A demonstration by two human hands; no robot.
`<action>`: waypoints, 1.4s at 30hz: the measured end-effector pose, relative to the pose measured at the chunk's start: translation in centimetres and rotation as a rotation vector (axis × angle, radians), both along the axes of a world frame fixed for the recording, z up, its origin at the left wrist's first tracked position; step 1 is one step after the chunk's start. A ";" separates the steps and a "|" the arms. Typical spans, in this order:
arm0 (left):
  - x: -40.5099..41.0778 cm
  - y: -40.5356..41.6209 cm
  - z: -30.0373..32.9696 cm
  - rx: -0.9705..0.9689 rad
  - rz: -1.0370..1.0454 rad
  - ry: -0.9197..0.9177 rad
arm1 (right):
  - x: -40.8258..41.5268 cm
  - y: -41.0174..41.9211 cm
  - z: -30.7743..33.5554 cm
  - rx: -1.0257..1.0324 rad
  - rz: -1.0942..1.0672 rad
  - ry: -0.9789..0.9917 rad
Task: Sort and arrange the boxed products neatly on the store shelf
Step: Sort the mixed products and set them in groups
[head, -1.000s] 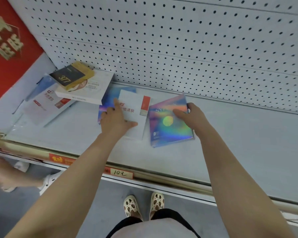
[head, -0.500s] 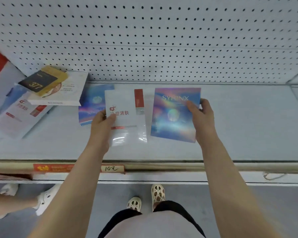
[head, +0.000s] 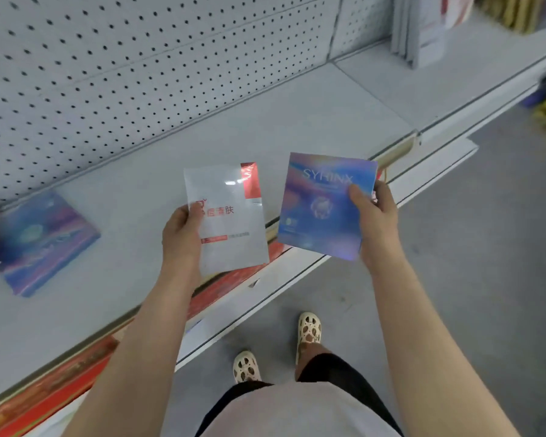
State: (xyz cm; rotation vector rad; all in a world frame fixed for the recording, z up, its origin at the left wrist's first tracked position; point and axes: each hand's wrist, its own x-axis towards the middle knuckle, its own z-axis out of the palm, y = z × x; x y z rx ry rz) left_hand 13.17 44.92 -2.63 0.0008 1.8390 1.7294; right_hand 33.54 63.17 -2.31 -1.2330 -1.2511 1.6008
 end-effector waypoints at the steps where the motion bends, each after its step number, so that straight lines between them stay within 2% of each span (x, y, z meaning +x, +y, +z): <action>1: 1.1 1.4 0.3 0.017 -0.031 -0.004 | 1.5 0.7 0.1 -0.003 -0.032 -0.003; 8: 8.2 13.3 1.4 0.083 -0.195 0.026 | 10.7 8.8 -0.3 0.012 -0.167 0.053; 14: 15.4 25.7 1.5 0.134 -0.199 0.053 | 18.5 20.1 1.6 0.079 -0.175 0.017; 20: 19.8 36.3 1.3 0.091 -0.206 0.135 | 22.9 31.2 3.1 0.104 -0.129 -0.031; 31: 17.5 54.6 0.4 0.143 -0.086 0.222 | 20.0 51.4 3.4 0.111 -0.040 -0.044; 42: 13.9 70.0 0.3 0.051 0.082 0.274 | 14.2 68.7 3.5 0.079 0.150 0.050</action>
